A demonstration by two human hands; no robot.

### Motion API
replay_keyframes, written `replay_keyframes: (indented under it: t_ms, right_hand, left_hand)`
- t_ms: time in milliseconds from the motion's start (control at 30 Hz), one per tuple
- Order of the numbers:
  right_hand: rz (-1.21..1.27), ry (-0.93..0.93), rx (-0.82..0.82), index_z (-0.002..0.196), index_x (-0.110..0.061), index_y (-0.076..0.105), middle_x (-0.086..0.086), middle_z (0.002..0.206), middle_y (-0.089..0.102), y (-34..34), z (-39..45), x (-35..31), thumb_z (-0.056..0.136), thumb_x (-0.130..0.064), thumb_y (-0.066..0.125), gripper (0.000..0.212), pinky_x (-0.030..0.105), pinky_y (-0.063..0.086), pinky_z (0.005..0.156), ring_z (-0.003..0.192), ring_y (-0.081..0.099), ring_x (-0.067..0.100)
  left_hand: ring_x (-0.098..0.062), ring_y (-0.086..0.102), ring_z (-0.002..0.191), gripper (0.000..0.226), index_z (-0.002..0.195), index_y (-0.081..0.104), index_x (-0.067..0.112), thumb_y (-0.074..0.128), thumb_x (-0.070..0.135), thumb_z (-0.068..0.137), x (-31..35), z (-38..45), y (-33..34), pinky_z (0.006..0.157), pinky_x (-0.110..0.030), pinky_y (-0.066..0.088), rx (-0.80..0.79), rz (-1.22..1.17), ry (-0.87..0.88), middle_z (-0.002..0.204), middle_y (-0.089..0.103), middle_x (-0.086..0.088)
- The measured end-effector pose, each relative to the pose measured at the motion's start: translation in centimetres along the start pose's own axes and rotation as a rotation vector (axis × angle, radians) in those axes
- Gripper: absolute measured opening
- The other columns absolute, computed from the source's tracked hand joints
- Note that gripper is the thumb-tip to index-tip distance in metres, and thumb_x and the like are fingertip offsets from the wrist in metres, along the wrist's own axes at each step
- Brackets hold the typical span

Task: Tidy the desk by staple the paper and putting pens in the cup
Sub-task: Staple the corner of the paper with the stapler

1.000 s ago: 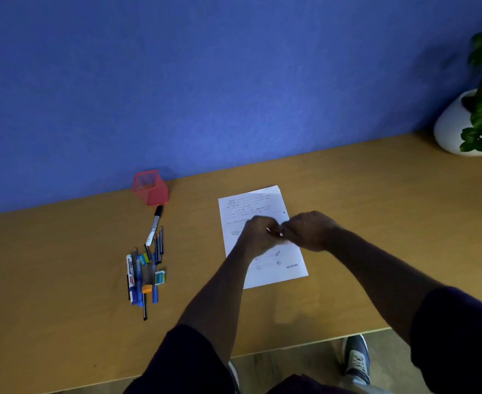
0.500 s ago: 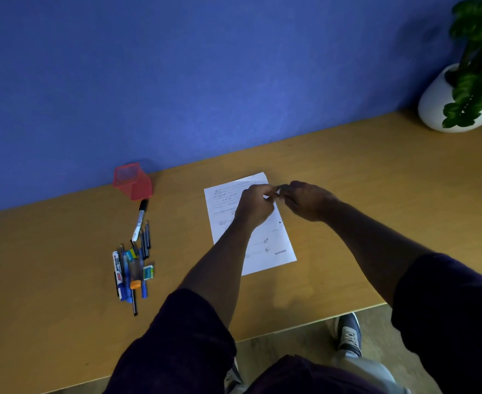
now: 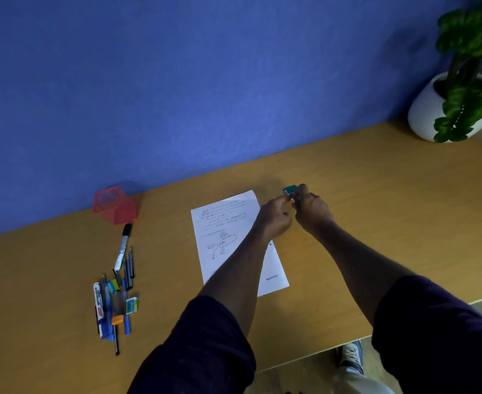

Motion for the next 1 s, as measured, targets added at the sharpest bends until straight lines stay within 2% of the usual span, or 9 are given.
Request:
replay_keyframes:
  t_ms: [133, 200, 267, 333, 433, 767, 867, 933, 1000]
  right_hand:
    - [0.053, 0.09, 0.047, 0.114, -0.008, 0.043, 0.021, 0.102, 0.068, -0.4, 1.6, 1.9, 0.095, -0.011, 0.056, 0.023, 0.048, 0.053, 0.071, 0.091, 0.066, 0.041]
    - [0.071, 0.107, 0.061, 0.116, -0.008, 0.043, 0.021, 0.101, 0.068, -0.6, 2.6, 2.6, 0.096, -0.014, 0.056, 0.024, 0.049, 0.054, 0.07, 0.089, 0.066, 0.04]
    - [0.079, 0.127, 0.07, 0.118, -0.009, 0.044, 0.021, 0.1, 0.069, -0.8, 3.7, 3.1, 0.096, -0.016, 0.057, 0.026, 0.048, 0.055, 0.069, 0.088, 0.067, 0.041]
    - [0.086, 0.145, 0.081, 0.12, -0.009, 0.045, 0.022, 0.098, 0.069, -0.7, 4.9, 3.5, 0.096, -0.017, 0.057, 0.027, 0.045, 0.054, 0.067, 0.088, 0.067, 0.042]
    - [0.105, 0.181, 0.094, 0.118, -0.009, 0.045, 0.023, 0.096, 0.069, -0.4, 6.7, 4.3, 0.098, -0.019, 0.053, 0.024, 0.047, 0.054, 0.068, 0.088, 0.067, 0.043]
    - [-0.08, 0.127, 0.063, 0.119, -0.008, 0.043, 0.023, 0.093, 0.069, 1.7, 11.4, 7.7, 0.101, -0.02, 0.047, 0.022, 0.035, 0.041, 0.059, 0.083, 0.069, 0.041]
    - [-0.086, 0.118, 0.09, 0.119, -0.009, 0.043, 0.021, 0.091, 0.07, 1.8, 12.4, 8.4, 0.101, -0.022, 0.047, 0.023, 0.035, 0.045, 0.056, 0.079, 0.07, 0.039]
    - [-0.14, 0.088, 0.117, 0.119, -0.009, 0.044, 0.017, 0.09, 0.071, 1.8, 13.0, 8.4, 0.101, -0.024, 0.049, 0.023, 0.038, 0.05, 0.06, 0.078, 0.07, 0.035]
    - [-0.2, 0.036, 0.151, 0.117, -0.009, 0.046, 0.014, 0.09, 0.071, 2.0, 13.5, 8.4, 0.1, -0.024, 0.051, 0.023, 0.041, 0.052, 0.071, 0.079, 0.07, 0.033]
  left_hand:
    - [-0.027, 0.051, 0.133, 0.079, 0.154, 0.032, 0.037, 0.048, 0.001, 0.085, 0.6, 1.8, 1.7, 0.091, -0.031, 0.048, -0.131, -0.052, -0.048, 0.15, 0.049, -0.008]
    - [-0.028, 0.044, 0.14, 0.087, 0.156, 0.023, 0.039, 0.05, -0.002, 0.084, 0.9, 2.6, 2.3, 0.091, -0.031, 0.044, -0.152, -0.078, -0.056, 0.158, 0.04, -0.005]
    - [-0.029, 0.045, 0.139, 0.092, 0.156, 0.019, 0.041, 0.051, -0.004, 0.082, 1.3, 3.6, 2.6, 0.088, -0.031, 0.044, -0.139, -0.092, -0.044, 0.158, 0.039, -0.004]
    - [-0.029, 0.052, 0.13, 0.095, 0.154, 0.019, 0.044, 0.051, -0.005, 0.079, 1.7, 4.8, 2.7, 0.085, -0.033, 0.051, -0.114, -0.085, -0.034, 0.152, 0.045, -0.005]
    - [-0.031, 0.058, 0.121, 0.094, 0.15, 0.021, 0.046, 0.054, -0.003, 0.077, 2.1, 6.8, 2.9, 0.089, -0.047, 0.058, -0.086, -0.046, -0.033, 0.142, 0.053, -0.006]
    - [-0.032, 0.047, 0.134, 0.091, 0.153, 0.025, 0.032, 0.072, 0.009, 0.079, 2.0, 12.3, 3.4, 0.102, -0.057, 0.046, 0.002, 0.258, 0.06, 0.147, 0.05, -0.001]
    - [-0.033, 0.04, 0.138, 0.093, 0.154, 0.021, 0.028, 0.074, 0.01, 0.079, 2.0, 13.5, 3.9, 0.106, -0.059, 0.039, 0.003, 0.306, 0.078, 0.152, 0.042, -0.002]
    - [-0.033, 0.034, 0.141, 0.094, 0.156, 0.019, 0.024, 0.073, 0.012, 0.08, 2.0, 14.2, 4.2, 0.108, -0.058, 0.036, -0.003, 0.34, 0.076, 0.158, 0.033, -0.001]
    - [-0.033, 0.03, 0.142, 0.092, 0.156, 0.018, 0.022, 0.072, 0.017, 0.082, 1.9, 14.9, 4.3, 0.109, -0.059, 0.035, 0.006, 0.354, 0.066, 0.16, 0.029, 0.0]
Point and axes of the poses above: each hand's wrist, its own z-axis towards the middle knuckle, its own y-axis out of the palm, x = y × z, the point moved 5 cm from there along z, towards the middle knuckle
